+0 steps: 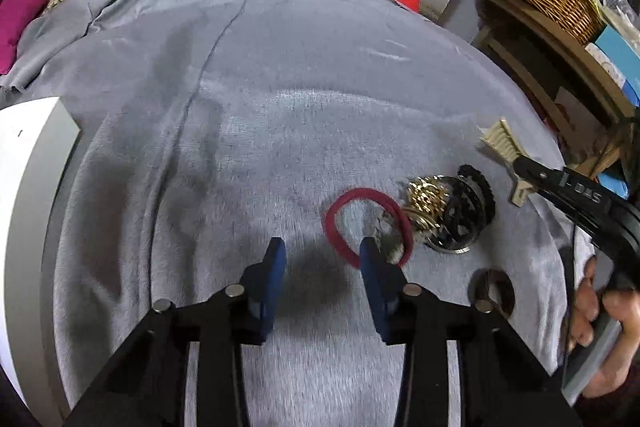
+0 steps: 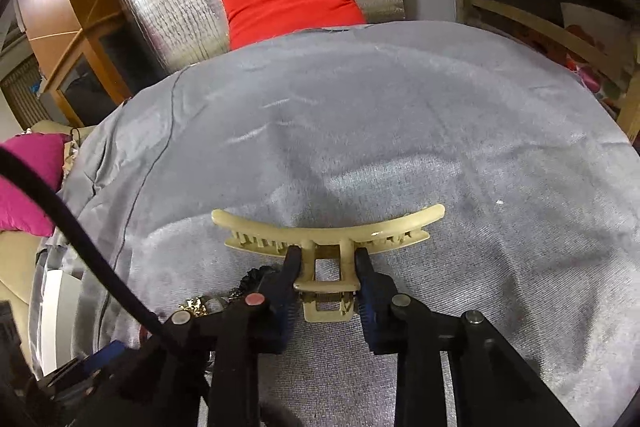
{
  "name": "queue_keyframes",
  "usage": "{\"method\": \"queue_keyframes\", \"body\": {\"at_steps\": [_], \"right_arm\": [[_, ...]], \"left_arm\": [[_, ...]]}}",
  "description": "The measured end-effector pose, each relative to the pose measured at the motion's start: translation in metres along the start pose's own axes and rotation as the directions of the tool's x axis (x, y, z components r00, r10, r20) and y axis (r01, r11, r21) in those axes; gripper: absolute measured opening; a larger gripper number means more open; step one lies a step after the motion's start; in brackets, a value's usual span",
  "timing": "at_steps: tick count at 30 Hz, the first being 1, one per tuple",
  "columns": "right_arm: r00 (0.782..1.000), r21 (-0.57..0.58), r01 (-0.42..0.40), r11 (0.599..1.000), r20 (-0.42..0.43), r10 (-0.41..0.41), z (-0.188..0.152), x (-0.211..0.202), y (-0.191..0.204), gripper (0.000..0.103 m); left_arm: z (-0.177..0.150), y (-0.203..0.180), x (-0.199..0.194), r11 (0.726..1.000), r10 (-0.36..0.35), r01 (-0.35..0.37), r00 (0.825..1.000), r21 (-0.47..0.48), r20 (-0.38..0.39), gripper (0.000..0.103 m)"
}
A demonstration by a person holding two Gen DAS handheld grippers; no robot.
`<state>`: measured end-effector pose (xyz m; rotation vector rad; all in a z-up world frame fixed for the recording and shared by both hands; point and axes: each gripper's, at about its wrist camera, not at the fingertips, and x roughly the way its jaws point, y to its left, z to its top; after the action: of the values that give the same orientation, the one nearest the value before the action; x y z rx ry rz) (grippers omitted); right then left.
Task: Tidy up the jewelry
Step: 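Grasp the red hair tie with the left gripper while the right gripper holds the claw clip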
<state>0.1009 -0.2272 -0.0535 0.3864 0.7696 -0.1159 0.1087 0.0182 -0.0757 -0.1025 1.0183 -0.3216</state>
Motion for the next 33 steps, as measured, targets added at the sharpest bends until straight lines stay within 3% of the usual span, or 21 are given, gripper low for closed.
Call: {"method": "queue_keyframes", "body": {"at_steps": [7,17,29,33], "right_arm": [[1.0,0.017,-0.007,1.0,0.001,0.007,0.002,-0.002,-0.002,0.028],[1.0,0.037,-0.018,0.999,0.003,0.018,0.003,-0.004,-0.003,0.028],[0.998,0.027,-0.035,0.999,0.052,0.034,0.005,-0.02,0.0,0.028],[0.997,0.019,-0.04,0.999,0.065,0.039,0.004,-0.026,0.004,0.028]], "left_arm": [[0.007,-0.008,0.008,0.999,0.007,-0.007,1.0,0.042,0.012,0.034],[0.011,-0.015,0.018,0.994,0.051,-0.051,0.999,0.092,0.004,0.009],[0.008,-0.008,-0.007,0.995,0.059,-0.064,0.996,0.077,0.072,0.006],[0.006,-0.011,-0.004,0.994,0.043,-0.047,0.998,0.101,0.042,0.006]]}}
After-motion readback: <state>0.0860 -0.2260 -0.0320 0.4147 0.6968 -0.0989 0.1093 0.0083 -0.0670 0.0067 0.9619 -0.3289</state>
